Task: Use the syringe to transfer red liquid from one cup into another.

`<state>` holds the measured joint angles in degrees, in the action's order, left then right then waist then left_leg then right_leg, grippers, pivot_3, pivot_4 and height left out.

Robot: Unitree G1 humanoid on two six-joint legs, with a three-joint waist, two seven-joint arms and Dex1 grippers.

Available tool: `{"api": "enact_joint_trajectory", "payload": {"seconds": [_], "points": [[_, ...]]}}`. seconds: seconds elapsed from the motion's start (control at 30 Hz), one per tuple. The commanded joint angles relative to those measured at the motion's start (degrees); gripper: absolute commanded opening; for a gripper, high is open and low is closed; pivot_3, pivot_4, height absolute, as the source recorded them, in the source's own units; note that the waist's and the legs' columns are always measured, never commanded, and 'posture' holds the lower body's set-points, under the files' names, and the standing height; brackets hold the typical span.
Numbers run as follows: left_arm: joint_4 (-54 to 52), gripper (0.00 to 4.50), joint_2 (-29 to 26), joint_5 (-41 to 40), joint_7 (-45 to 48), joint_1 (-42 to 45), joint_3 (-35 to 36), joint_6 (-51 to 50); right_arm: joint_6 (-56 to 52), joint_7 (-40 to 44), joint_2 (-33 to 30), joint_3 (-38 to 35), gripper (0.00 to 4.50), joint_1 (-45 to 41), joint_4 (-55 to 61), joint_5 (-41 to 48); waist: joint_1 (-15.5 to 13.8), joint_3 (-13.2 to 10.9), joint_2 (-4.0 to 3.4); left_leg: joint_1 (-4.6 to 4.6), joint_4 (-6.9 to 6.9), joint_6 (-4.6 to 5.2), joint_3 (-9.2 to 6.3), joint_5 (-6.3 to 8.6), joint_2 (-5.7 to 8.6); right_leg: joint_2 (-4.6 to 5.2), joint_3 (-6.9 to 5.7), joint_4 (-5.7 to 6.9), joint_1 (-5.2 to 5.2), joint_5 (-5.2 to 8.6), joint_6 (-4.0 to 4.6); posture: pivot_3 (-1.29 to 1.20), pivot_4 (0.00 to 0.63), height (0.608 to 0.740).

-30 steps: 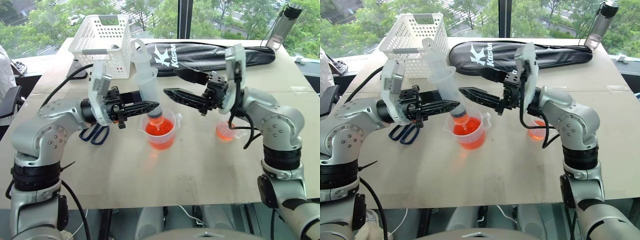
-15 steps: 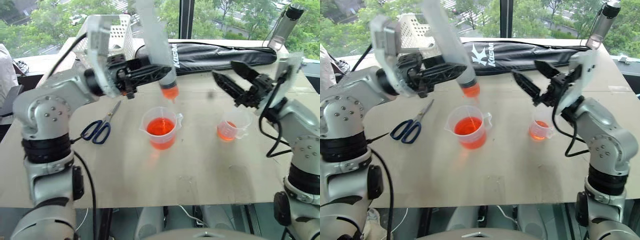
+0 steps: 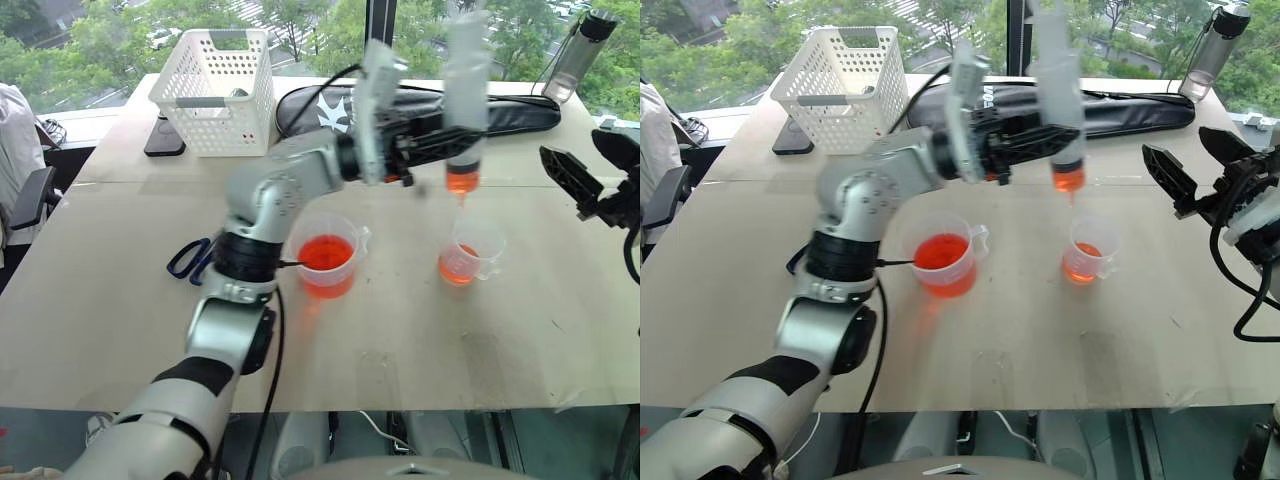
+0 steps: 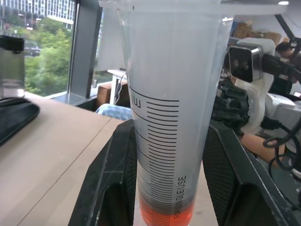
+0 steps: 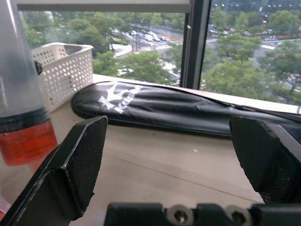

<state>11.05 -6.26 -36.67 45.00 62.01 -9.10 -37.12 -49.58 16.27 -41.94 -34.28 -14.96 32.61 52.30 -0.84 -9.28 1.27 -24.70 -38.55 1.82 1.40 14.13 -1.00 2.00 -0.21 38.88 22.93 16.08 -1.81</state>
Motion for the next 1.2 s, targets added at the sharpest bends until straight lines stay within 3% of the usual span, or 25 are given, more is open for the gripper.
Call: {"api": "enact_joint_trajectory", "payload": {"seconds": [0.03, 0.27, 0.8, 0.9, 1.2], "points": [[3.84, 1.37, 3.29, 4.99, 2.24, 2.52, -2.85, 5.87, 0.45, -1.48, -0.91, -1.83, 4.50, 0.21, 2.69, 1.40, 0.10, 0.01, -0.03, 0.00, 0.00, 0.00, 0.00, 0.00, 0.00, 0.00, 0.01, 0.00, 0.00, 0.00, 0.00, 0.00, 0.150, 0.724], [5.92, 1.37, 4.57, 12.77, 7.30, 0.68, -7.28, 13.41, 0.03, -3.18, -2.87, -1.95, 4.50, -0.05, 2.84, 1.91, 0.71, 0.03, -0.23, 0.09, 0.11, 0.03, 0.01, 0.02, -0.03, -0.09, 0.11, 0.02, 0.02, 0.01, 0.00, 0.00, 0.150, 0.724], [4.83, 1.37, 4.61, 19.51, 9.50, -2.77, -9.14, 16.37, -6.88, 2.64, -18.53, -3.49, 4.50, -6.96, -4.40, 15.08, 0.03, 0.04, -0.27, 0.00, 0.04, 0.15, -0.02, 0.09, -0.02, -0.04, 0.06, -0.03, 0.01, 0.00, 0.00, 0.00, 0.150, 0.724], [4.96, 1.37, 4.95, 20.52, 8.97, -2.81, -9.40, 16.06, -7.64, 1.84, -18.85, -3.08, 3.67, -8.70, -4.62, 18.23, 0.07, 0.06, -0.31, 0.02, 0.02, 0.15, -0.03, 0.09, -0.03, -0.03, 0.06, -0.01, 0.01, 0.00, 0.00, 0.00, 0.150, 0.724], [4.91, 1.37, 5.70, 21.25, 8.52, -3.01, -9.10, 14.50, -10.31, 6.11, -22.76, -9.66, 3.67, -4.28, -5.06, 24.24, 0.00, 0.06, -0.31, -0.01, 0.01, 0.19, -0.04, 0.11, -0.02, -0.02, 0.04, -0.02, 0.00, 0.00, -0.01, 0.00, 0.150, 0.724]]}}
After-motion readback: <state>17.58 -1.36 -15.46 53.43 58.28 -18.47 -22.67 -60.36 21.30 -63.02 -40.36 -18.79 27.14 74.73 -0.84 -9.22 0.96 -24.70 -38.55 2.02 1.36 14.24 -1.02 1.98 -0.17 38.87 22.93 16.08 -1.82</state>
